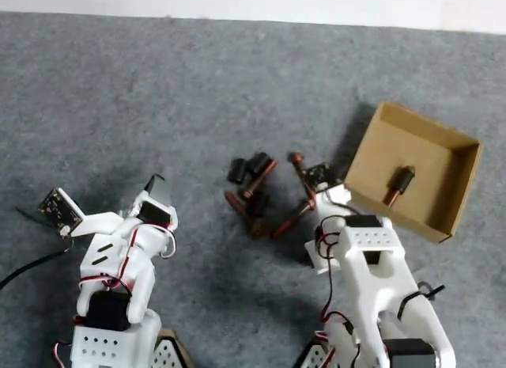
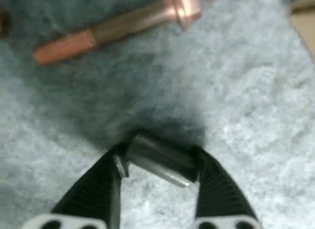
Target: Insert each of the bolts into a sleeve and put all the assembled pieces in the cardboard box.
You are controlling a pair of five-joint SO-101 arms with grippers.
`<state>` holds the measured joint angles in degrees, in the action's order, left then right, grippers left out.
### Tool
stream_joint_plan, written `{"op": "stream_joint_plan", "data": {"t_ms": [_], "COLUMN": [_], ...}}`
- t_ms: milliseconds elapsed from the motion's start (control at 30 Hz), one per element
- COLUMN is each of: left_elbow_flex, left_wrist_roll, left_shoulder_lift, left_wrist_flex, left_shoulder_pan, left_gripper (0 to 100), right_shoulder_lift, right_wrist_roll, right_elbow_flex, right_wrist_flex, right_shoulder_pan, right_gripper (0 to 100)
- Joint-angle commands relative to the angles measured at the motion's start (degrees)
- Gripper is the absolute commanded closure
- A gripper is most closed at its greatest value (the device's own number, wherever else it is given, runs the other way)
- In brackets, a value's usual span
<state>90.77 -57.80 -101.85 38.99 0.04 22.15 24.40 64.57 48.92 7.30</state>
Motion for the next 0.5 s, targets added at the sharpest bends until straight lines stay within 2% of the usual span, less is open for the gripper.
{"op": "stream_joint_plan", "data": {"t_ms": [0,133,467], "left_elbow_flex": [-0.31,-0.22,-0.22], "left_wrist_roll": [-0.09,-0.09,-0.09], "left_shoulder_lift": [-0.13,-0.13,-0.13], "left_wrist_flex": [-1.23,-1.32,-1.32], "left_shoulder_pan": [-0.48,-0.4,-0.4], "left_gripper": [97,97,97], "right_shoulder_lift": [-1.89,-1.89,-2.51], "right_wrist_roll": [5.01,9.23,29.54], "right_elbow_flex": [-2.42,-6.81,-9.1], "right_wrist_flex": [-1.98,-1.98,-1.98], "right_shoulder_pan": [-0.84,-0.84,-0.84], "right_gripper": [75.5,74.4,74.4]}}
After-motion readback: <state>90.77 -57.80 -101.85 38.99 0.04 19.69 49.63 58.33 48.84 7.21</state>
